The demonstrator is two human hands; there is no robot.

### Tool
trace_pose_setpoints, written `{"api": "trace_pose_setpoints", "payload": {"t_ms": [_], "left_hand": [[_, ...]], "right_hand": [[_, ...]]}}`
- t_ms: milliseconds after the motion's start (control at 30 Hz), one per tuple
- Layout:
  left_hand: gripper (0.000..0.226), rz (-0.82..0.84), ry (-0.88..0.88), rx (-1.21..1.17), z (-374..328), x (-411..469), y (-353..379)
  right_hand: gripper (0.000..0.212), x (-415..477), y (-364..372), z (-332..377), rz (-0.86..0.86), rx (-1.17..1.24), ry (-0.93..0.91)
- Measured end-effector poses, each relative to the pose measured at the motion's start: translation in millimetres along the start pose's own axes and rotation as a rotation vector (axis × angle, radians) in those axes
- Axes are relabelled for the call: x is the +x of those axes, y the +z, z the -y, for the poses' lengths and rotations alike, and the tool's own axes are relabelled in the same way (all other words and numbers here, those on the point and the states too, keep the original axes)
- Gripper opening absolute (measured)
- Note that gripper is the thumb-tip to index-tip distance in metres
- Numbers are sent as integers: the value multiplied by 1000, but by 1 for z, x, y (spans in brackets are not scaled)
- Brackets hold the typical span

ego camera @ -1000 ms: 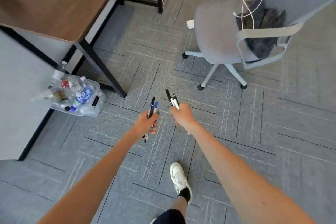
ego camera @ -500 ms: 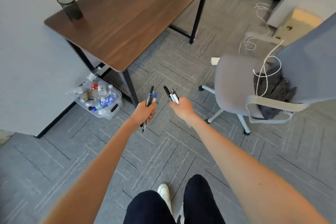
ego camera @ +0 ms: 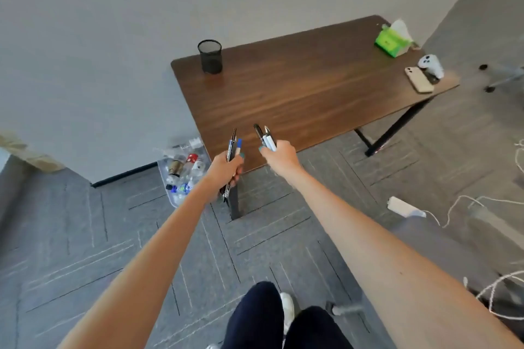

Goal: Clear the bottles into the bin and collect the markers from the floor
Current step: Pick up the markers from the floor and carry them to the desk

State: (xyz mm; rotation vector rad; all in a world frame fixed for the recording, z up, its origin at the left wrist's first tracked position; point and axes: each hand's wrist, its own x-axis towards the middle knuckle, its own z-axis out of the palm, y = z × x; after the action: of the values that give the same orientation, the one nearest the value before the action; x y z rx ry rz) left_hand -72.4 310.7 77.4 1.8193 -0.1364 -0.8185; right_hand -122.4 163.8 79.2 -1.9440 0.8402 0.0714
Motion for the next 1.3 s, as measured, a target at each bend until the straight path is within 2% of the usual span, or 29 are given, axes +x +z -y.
{"api": "trace_pose_setpoints", "payload": {"t_ms": [133,233,433,567,700,933,1133,1300], "left_hand": [[15,-78,-52,-41,-26,46,-17],[15,-141,-91,-77,-43,92,-35],[15,-218,-152,-202,-77,189,-73],[25,-247,-198,-331,-104,240,-93],[29,-318,-242,-364,-134,292,-105],[41,-414,-276,-494,-182,384,-119],[40,-506,-218,-674,-192,449,-133],[38,-639,-196,-750,-174,475,-145]], "right_hand": [[18,69,7,32,114,15,-40],[26,126,19,58,166,-18,-62],[29,233,39,110,161,-63,-91],[32,289,45,144,156,5,-82],[16,343,44,177,202,145,-53],[24,443,49,236,302,302,-5],[36,505,75,255,381,451,-171],[30,530,97,260,468,499,-277]]}}
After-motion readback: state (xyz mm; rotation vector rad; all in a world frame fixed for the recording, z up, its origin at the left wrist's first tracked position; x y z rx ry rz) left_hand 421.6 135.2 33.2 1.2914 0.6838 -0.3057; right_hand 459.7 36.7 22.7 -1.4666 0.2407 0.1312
